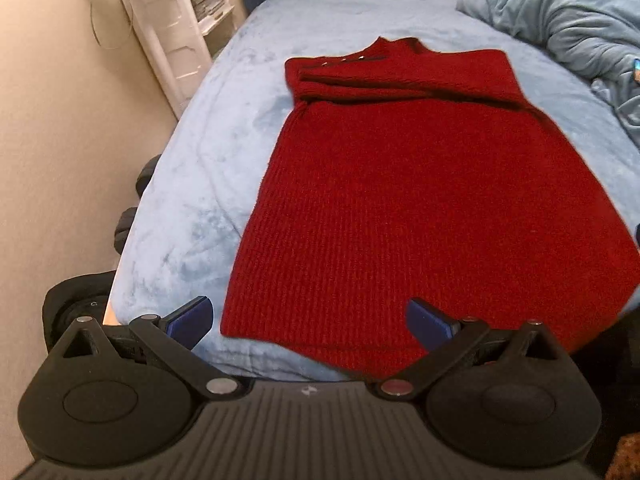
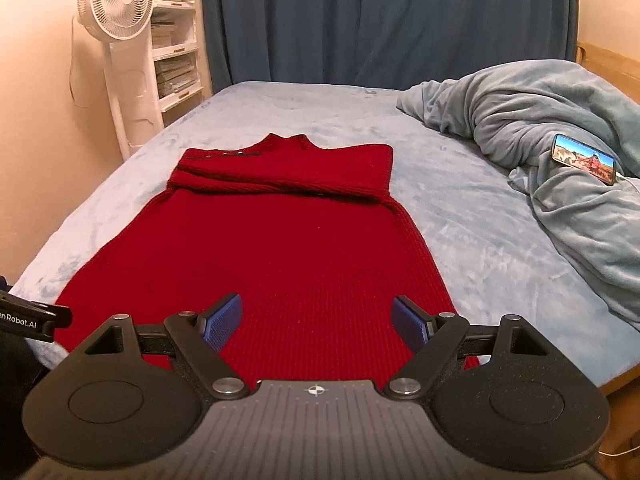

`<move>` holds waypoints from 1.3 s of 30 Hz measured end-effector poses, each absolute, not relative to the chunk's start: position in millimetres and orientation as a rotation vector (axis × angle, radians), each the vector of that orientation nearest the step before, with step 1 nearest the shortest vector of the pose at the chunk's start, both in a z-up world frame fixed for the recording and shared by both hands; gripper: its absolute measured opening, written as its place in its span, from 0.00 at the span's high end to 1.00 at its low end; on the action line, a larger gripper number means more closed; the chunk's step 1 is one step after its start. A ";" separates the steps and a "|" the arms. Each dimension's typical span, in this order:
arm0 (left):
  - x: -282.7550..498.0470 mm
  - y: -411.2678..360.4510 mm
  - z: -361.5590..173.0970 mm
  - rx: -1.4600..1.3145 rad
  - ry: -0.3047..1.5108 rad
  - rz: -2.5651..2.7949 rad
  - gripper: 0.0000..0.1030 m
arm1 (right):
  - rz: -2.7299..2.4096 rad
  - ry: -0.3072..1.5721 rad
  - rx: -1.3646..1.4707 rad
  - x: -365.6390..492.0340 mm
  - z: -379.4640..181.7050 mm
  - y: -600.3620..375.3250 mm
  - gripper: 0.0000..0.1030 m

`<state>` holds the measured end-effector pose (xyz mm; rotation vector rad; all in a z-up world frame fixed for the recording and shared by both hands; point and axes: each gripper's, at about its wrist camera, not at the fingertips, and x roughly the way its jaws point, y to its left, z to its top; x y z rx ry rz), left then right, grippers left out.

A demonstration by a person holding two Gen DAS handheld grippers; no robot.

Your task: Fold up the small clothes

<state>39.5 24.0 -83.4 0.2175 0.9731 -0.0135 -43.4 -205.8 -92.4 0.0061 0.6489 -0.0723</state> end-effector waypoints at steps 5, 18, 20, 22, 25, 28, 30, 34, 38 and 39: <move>32.4 26.2 -79.5 0.193 0.978 -0.037 0.00 | -0.071 0.652 -0.001 -51.6 -90.4 -201.7 0.20; 41.7 28.0 -82.9 0.188 1.000 -0.031 0.00 | -0.064 0.678 0.011 -44.0 -95.0 -201.7 0.20; 44.1 27.2 -85.4 0.190 1.008 -0.032 0.00 | -0.065 0.685 0.014 -42.0 -96.6 -202.5 0.20; 45.7 26.3 -88.0 0.197 1.013 -0.031 0.00 | -0.067 0.693 0.020 -39.9 -98.3 -203.9 0.20; 48.0 26.1 -91.8 0.197 1.023 -0.028 0.00 | -0.064 0.704 0.024 -36.8 -101.3 -204.0 0.20; 49.9 26.8 -96.5 0.198 1.037 -0.027 0.00 | -0.060 0.717 0.025 -34.5 -105.5 -203.7 0.20; 51.1 26.8 -99.3 0.203 1.044 -0.028 0.00 | -0.060 0.724 0.028 -33.2 -108.1 -204.7 0.20; 54.2 25.6 -104.5 0.215 1.052 -0.026 0.00 | -0.072 0.733 0.040 -29.4 -112.6 -210.9 0.20; 61.3 28.3 -113.2 0.216 1.077 -0.015 0.00 | -0.100 0.751 0.055 -22.6 -119.5 -220.7 0.20; 64.1 29.4 -116.2 0.217 1.085 -0.011 0.00 | -0.107 0.756 0.058 -20.8 -121.8 -223.6 0.20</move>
